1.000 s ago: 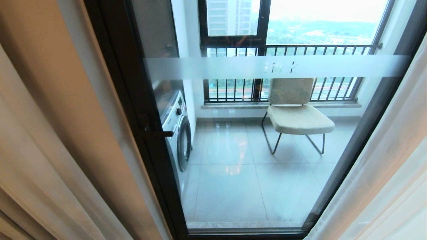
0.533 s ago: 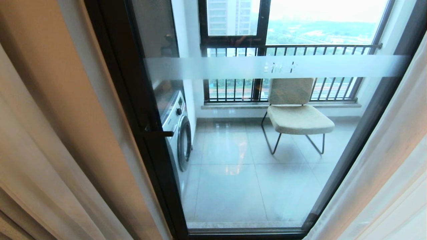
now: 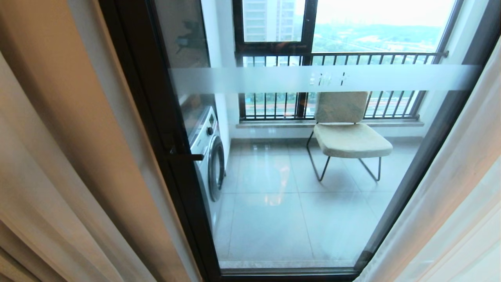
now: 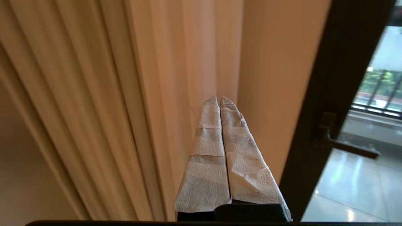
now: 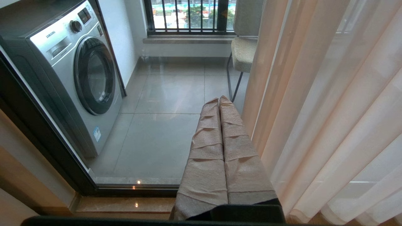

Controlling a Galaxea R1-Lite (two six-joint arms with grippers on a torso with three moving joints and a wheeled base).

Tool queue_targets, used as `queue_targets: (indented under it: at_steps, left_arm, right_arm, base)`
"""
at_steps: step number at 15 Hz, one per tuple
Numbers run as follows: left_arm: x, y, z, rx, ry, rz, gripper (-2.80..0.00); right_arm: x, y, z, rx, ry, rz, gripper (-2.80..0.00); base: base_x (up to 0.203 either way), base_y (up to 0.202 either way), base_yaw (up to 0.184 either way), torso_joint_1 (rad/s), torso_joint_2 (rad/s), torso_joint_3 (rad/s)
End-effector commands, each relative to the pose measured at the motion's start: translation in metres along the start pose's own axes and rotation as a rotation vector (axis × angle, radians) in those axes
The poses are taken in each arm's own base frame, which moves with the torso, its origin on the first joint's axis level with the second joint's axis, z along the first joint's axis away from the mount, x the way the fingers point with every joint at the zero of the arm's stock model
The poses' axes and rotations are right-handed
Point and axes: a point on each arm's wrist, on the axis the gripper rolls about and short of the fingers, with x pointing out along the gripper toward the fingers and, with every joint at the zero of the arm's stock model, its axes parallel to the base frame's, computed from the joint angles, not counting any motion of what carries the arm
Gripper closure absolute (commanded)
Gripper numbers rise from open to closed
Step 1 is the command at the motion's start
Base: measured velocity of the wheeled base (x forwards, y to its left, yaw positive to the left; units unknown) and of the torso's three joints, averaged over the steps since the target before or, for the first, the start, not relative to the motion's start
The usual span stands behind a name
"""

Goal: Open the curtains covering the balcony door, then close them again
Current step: Close the inner curtains on both sides

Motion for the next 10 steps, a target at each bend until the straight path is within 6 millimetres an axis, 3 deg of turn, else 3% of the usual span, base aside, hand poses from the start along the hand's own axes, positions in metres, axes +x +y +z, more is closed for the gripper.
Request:
queue_targets:
  at_steps: [1, 2, 10]
  left_arm:
    - [0.036, -0.017, 0.011, 0.036, 0.071, 0.048, 0.0]
    - [0.044, -0.021, 0.014, 0.033, 0.067, 0.069, -2.8]
    - [0.105, -0.036, 0.026, 0.025, 0.029, 0.266, -2.8]
  right_arm:
    - [0.0, 0.0, 0.0, -0.001, 0.002, 0.0, 0.0]
    - [0.0, 0.0, 0.0, -0.001, 0.002, 0.001, 0.0]
    - [0.0, 0.0, 0.0, -0.001, 0.002, -0.001, 0.0]
  base:
    - [0.0, 0.0, 0.0, 0.0, 0.0, 0.0]
    - [0.0, 0.0, 0.0, 0.0, 0.0, 0.0]
    - [0.0, 0.0, 0.0, 0.0, 0.0, 0.0]
